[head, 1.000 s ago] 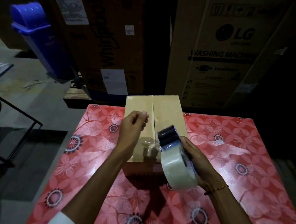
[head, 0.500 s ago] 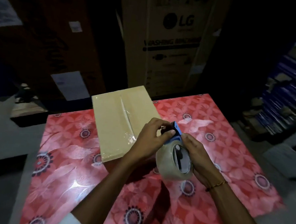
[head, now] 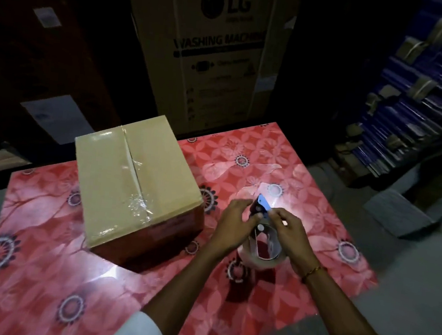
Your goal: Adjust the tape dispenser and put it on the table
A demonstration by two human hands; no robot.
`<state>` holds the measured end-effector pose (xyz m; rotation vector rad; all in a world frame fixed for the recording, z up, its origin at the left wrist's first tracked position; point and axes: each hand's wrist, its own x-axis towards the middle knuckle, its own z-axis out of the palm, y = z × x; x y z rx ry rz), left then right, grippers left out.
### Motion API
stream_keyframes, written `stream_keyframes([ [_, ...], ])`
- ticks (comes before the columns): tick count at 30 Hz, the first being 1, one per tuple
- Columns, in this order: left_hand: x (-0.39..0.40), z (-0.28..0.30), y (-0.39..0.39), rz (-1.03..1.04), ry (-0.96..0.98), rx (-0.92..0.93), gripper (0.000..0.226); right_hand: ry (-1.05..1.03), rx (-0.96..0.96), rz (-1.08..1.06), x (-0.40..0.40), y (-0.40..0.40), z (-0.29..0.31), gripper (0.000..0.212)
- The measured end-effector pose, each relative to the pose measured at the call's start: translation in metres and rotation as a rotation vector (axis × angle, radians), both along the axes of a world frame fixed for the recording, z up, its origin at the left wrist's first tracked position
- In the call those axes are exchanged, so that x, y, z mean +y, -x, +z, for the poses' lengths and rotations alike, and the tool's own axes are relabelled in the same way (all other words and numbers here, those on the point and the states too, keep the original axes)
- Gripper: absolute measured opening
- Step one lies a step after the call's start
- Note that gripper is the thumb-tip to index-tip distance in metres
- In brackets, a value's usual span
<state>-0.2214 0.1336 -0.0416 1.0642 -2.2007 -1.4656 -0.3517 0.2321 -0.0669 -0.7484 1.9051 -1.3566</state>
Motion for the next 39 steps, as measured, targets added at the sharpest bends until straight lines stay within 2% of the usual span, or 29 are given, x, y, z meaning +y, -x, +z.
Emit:
stream_keyframes([
  [7,0.019,-0.026,0.037,-0.012,-0.051,-0.128,0.03,-0.23,0.287,0.065,-0.003,0.05,-0.046,0.027],
  [10,0.011,-0.075,0.05,0.013,-0.029,-0.213,0.029,-0.258,0.346,0.084,-0.01,0.06,-0.05,0.029],
  [12,0.004,-0.096,0.055,0.003,-0.043,-0.204,0.029,-0.271,0.419,0.104,-0.015,0.065,-0.049,0.03],
  [16,0.004,-0.06,0.066,0.007,-0.021,-0.159,0.041,-0.295,0.509,0.12,-0.026,0.076,-0.049,0.033],
  [20,-0.001,-0.05,0.075,-0.019,0.04,-0.12,0.086,-0.314,0.55,0.12,-0.035,0.082,-0.048,0.031],
  [21,-0.003,-0.051,0.076,-0.029,0.055,-0.111,0.088,-0.319,0.56,0.126,-0.036,0.082,-0.048,0.031],
  [26,-0.008,-0.06,0.078,-0.046,0.05,-0.189,0.059,-0.315,0.611,0.148,-0.039,0.082,-0.05,0.031],
  [30,-0.009,-0.065,0.076,-0.067,0.044,-0.224,0.068,-0.311,0.582,0.152,-0.035,0.082,-0.052,0.032],
  [35,-0.013,-0.067,0.07,-0.049,0.025,-0.283,0.049,-0.281,0.521,0.148,-0.034,0.085,-0.05,0.027],
  [39,-0.018,-0.066,0.061,0.047,0.026,-0.257,0.037,-0.151,0.47,0.057,-0.034,0.086,-0.043,0.014],
])
